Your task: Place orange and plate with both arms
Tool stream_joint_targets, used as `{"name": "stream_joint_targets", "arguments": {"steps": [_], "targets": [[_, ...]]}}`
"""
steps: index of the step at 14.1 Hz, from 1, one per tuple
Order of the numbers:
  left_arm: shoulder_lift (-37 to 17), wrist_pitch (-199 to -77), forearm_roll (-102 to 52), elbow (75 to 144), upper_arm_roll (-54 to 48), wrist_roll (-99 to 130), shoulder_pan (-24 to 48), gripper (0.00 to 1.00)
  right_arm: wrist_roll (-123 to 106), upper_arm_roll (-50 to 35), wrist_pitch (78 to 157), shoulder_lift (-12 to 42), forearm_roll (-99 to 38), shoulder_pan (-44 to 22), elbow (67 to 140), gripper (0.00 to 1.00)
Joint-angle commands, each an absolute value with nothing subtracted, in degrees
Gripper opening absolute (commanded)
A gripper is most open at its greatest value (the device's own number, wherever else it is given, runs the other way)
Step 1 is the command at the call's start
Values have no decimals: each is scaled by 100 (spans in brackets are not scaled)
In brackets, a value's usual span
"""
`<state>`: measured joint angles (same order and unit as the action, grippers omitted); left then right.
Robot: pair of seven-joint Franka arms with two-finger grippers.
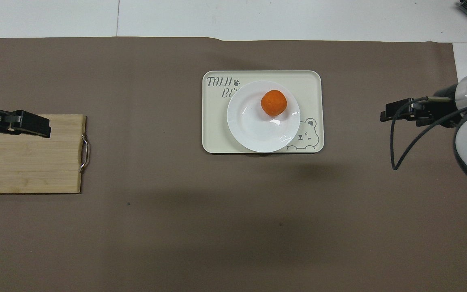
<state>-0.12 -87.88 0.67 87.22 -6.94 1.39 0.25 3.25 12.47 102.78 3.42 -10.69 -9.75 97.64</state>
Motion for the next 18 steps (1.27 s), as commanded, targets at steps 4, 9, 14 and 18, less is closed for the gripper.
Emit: {"name": "stream_joint_targets", "arguments": {"steps": [4,9,14,18], "targets": [[88,-8763,141,8789,-747,132,-62,100,616,1204,9756,-44,-835,-721,9914,100],[88,-8771,132,8789,-747,132,-62,100,45,1204,9475,-184,-712,-501,9949,100],[88,-8763,132,8798,-747,132,-62,100,-35,1143,9344,-413,-238,-554,9809,100],[88,-8763,132,8798,-747,132,-70,100,-35,1029,8640,-404,78,-589,9028,100]]}}
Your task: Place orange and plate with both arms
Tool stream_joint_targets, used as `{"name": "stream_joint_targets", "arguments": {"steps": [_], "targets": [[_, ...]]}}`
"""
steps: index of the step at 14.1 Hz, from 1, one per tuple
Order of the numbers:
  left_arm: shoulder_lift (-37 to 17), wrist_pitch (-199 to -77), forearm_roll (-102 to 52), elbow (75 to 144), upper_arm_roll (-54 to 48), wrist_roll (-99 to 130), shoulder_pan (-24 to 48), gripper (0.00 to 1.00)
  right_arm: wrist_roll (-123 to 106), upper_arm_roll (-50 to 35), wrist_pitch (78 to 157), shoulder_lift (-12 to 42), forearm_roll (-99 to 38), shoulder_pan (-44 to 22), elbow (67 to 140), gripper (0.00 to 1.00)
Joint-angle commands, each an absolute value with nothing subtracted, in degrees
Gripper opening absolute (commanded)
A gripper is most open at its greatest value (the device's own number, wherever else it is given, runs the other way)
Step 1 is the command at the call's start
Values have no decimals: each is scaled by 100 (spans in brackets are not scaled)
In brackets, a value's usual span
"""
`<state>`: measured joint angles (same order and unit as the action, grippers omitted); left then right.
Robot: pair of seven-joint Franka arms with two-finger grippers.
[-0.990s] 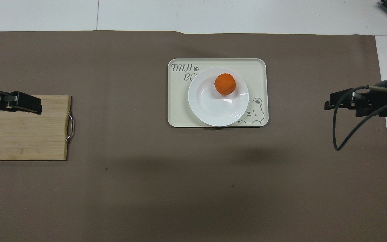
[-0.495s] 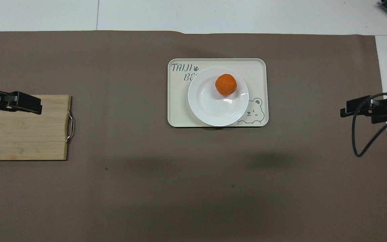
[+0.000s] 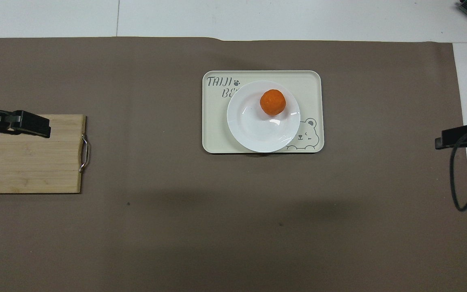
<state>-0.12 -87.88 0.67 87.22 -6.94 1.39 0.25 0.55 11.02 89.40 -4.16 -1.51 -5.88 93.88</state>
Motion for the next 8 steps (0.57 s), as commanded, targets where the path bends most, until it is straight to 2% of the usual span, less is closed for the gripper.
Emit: {"name": "stream_joint_targets", "arguments": {"steps": [1,5,8], "targets": [[88,-8754,132,8789,-747,132,-62,100,-26,907,8648,-404,244,-598,8983,100],[88,-8780,106,8789,-756,141,-62,100,26,694,8736,-659,238,-563,9308,100],[79,-8798,97,8789,-756,150,-53,100,-9,380,8675,-668,141,-203,9299,100]]}}
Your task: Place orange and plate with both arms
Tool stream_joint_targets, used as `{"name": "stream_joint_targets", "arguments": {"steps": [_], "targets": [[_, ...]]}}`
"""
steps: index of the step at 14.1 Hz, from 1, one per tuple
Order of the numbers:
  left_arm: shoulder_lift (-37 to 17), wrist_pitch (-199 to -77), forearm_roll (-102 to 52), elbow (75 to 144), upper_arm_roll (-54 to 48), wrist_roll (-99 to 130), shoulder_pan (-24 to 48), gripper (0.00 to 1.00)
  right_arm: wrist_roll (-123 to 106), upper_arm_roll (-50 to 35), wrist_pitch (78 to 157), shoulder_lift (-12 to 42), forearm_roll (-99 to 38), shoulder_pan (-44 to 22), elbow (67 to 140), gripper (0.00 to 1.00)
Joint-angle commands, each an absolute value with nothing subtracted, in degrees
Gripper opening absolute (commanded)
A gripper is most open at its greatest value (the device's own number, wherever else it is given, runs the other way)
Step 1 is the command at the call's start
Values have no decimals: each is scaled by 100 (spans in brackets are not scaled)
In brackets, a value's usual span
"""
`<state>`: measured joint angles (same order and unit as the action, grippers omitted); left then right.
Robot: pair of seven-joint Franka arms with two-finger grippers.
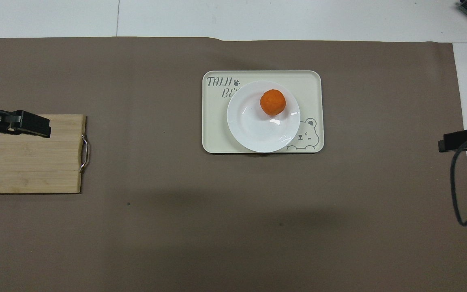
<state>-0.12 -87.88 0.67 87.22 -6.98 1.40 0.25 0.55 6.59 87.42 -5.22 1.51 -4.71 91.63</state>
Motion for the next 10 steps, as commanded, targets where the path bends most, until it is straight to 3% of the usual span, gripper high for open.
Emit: {"name": "stream_joint_targets", "arguments": {"steps": [1,6,10], "targets": [[88,-8789,88,8798,-756,141,-53,100,-9,378,8666,-668,141,-228,9299,100],[88,-8789,70,8807,-765,132,-44,100,62,378,8631,-650,123,-272,9273,100],[97,-8789,79,8815,-756,158,-18,100,149,325,8149,-624,-71,-281,9001,100]]}}
